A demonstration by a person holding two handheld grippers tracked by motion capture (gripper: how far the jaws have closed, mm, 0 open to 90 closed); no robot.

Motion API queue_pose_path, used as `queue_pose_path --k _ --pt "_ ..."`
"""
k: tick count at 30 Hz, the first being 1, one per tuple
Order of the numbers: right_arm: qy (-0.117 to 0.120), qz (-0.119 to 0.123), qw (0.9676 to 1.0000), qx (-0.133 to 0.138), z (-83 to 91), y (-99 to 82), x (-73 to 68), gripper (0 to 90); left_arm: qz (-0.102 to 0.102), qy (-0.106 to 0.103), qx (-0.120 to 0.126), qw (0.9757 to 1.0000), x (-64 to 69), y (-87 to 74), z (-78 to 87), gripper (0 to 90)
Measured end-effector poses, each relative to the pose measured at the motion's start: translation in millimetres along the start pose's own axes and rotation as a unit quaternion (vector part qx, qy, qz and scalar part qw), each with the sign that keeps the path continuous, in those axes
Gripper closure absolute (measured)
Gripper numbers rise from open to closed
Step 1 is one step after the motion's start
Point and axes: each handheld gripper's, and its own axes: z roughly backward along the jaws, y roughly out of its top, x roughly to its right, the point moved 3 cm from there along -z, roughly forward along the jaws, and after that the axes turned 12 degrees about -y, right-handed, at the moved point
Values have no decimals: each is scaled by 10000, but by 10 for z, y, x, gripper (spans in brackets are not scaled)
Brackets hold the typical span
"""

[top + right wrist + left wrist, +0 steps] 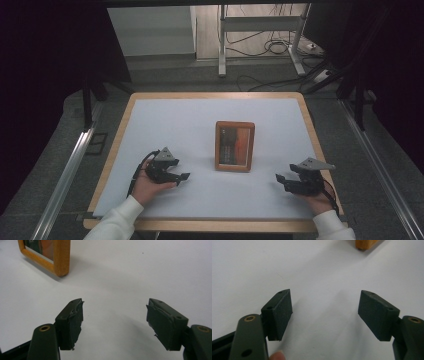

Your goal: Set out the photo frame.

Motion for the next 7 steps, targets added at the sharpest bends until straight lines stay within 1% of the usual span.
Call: queue_pose_path --k 4,7 --pt "-6 -13 10000 14 8 5 1 286 -10 -1 9 10000 4 1 -3 271" --pt "-23 -6 10000 49 5 11 -3 262 -19 3 10 10000 -7 1 -1 271"
